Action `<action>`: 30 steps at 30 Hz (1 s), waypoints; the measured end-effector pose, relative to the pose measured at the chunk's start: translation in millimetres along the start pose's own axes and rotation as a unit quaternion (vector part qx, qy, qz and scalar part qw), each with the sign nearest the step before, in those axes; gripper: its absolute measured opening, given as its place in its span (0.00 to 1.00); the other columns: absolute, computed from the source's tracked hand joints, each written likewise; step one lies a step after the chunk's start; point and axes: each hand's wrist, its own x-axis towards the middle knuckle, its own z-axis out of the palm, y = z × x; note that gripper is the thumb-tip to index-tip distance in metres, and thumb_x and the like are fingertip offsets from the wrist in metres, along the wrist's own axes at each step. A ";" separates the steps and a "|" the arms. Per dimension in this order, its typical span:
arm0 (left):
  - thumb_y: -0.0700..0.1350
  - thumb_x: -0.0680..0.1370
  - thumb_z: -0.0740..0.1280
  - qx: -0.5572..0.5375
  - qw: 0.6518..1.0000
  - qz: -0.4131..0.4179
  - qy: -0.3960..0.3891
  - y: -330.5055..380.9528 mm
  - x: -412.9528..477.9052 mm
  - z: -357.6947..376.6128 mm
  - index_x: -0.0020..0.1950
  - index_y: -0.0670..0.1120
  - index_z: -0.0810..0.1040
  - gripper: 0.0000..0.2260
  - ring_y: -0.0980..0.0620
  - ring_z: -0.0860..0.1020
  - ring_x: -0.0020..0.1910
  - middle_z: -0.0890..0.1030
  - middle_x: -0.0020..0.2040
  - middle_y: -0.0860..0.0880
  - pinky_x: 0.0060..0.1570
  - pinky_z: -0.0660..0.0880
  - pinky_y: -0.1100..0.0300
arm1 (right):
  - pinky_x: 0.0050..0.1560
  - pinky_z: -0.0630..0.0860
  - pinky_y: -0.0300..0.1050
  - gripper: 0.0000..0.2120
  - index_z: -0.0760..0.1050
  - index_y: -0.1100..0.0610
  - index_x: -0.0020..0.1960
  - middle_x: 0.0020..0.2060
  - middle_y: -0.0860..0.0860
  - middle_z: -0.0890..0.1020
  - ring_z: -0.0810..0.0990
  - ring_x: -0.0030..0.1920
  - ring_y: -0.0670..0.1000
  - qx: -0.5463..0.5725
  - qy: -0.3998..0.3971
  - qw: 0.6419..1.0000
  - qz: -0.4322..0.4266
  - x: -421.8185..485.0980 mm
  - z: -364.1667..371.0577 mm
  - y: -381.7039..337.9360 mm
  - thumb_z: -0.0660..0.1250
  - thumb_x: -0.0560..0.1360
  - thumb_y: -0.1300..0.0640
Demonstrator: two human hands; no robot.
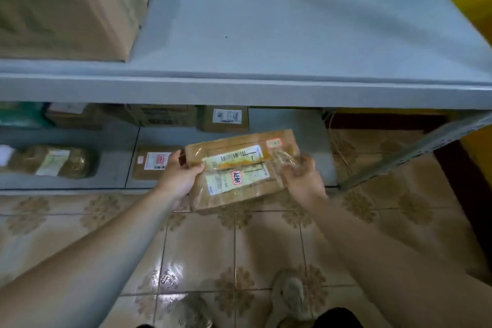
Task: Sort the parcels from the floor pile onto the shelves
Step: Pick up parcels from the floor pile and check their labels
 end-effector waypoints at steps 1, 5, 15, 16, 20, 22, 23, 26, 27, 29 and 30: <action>0.40 0.79 0.67 0.018 1.000 0.013 0.014 -9.9 19.9 10.1 0.70 0.48 0.66 0.21 0.50 0.79 0.47 0.79 0.58 0.48 0.45 0.76 0.54 | 0.61 0.74 0.54 0.29 0.58 0.49 0.76 0.64 0.53 0.73 0.76 0.60 0.58 0.000 -0.006 1.000 -0.011 22.9 15.1 10.4 0.63 0.79 0.43; 0.43 0.78 0.69 0.056 0.996 0.048 0.042 -55.2 94.1 41.9 0.71 0.51 0.67 0.23 0.46 0.78 0.54 0.78 0.58 0.49 0.56 0.77 0.46 | 0.56 0.76 0.51 0.31 0.53 0.50 0.79 0.70 0.56 0.70 0.73 0.66 0.61 -0.013 -0.005 0.999 -0.035 104.3 70.7 52.9 0.59 0.81 0.41; 0.45 0.74 0.70 0.040 0.988 0.146 -0.006 -124.8 238.3 69.0 0.70 0.59 0.70 0.26 0.51 0.81 0.54 0.82 0.56 0.55 0.59 0.77 0.47 | 0.59 0.75 0.52 0.26 0.64 0.54 0.71 0.63 0.57 0.76 0.77 0.60 0.60 0.005 0.057 0.992 -0.115 214.6 144.3 105.2 0.65 0.78 0.44; 0.45 0.75 0.70 0.044 0.987 0.153 -0.009 -128.7 245.5 71.4 0.71 0.59 0.69 0.26 0.51 0.81 0.55 0.82 0.57 0.56 0.61 0.76 0.48 | 0.59 0.76 0.53 0.26 0.65 0.54 0.70 0.62 0.57 0.77 0.77 0.59 0.60 -0.002 0.066 0.991 -0.119 220.9 147.2 107.8 0.65 0.77 0.43; 0.39 0.78 0.67 0.045 0.982 0.179 -0.040 -141.1 258.4 85.6 0.74 0.55 0.67 0.26 0.54 0.79 0.56 0.81 0.59 0.54 0.60 0.74 0.55 | 0.60 0.76 0.55 0.27 0.65 0.53 0.70 0.61 0.56 0.78 0.78 0.58 0.60 0.000 0.079 0.990 -0.115 240.6 151.6 116.4 0.66 0.77 0.43; 0.39 0.79 0.67 0.049 0.983 0.168 -0.062 -146.9 262.5 92.6 0.74 0.55 0.66 0.26 0.55 0.79 0.56 0.81 0.59 0.54 0.59 0.75 0.55 | 0.61 0.76 0.55 0.29 0.63 0.52 0.72 0.61 0.55 0.78 0.78 0.58 0.59 -0.006 0.071 0.993 -0.094 247.1 150.6 121.4 0.66 0.76 0.42; 0.40 0.79 0.67 0.056 0.983 0.163 -0.068 -149.0 264.1 95.8 0.75 0.56 0.65 0.26 0.54 0.79 0.56 0.81 0.59 0.54 0.60 0.75 0.52 | 0.61 0.76 0.55 0.30 0.62 0.52 0.73 0.62 0.55 0.78 0.78 0.59 0.59 -0.005 0.066 0.994 -0.082 250.1 149.8 124.3 0.66 0.77 0.42; 0.42 0.79 0.67 0.078 0.980 0.170 -0.070 -147.7 264.1 107.1 0.76 0.57 0.63 0.28 0.53 0.78 0.59 0.80 0.61 0.54 0.63 0.73 0.50 | 0.63 0.74 0.56 0.30 0.61 0.53 0.74 0.65 0.56 0.76 0.77 0.61 0.59 -0.005 0.069 0.995 -0.067 254.9 145.3 131.0 0.65 0.77 0.42; 0.42 0.80 0.66 0.084 0.977 0.180 -0.072 -146.4 264.1 111.5 0.76 0.57 0.61 0.28 0.52 0.77 0.60 0.78 0.61 0.54 0.64 0.72 0.51 | 0.67 0.71 0.57 0.31 0.60 0.53 0.75 0.68 0.57 0.72 0.73 0.66 0.60 -0.051 0.092 0.991 -0.084 255.5 143.5 132.4 0.65 0.77 0.42; 0.45 0.81 0.63 0.101 0.972 0.189 -0.091 -142.9 261.4 120.8 0.78 0.57 0.57 0.27 0.51 0.74 0.63 0.76 0.64 0.54 0.65 0.70 0.52 | 0.75 0.58 0.59 0.33 0.55 0.53 0.78 0.75 0.58 0.61 0.59 0.75 0.60 -0.187 0.157 0.956 -0.162 248.8 141.2 129.7 0.61 0.79 0.40; 0.47 0.82 0.61 0.106 0.970 0.189 -0.107 -141.1 261.3 125.1 0.78 0.58 0.57 0.25 0.51 0.73 0.65 0.74 0.67 0.53 0.66 0.68 0.51 | 0.76 0.52 0.60 0.34 0.53 0.51 0.79 0.78 0.57 0.57 0.53 0.78 0.59 -0.235 0.163 0.935 -0.209 243.6 141.7 125.1 0.59 0.79 0.38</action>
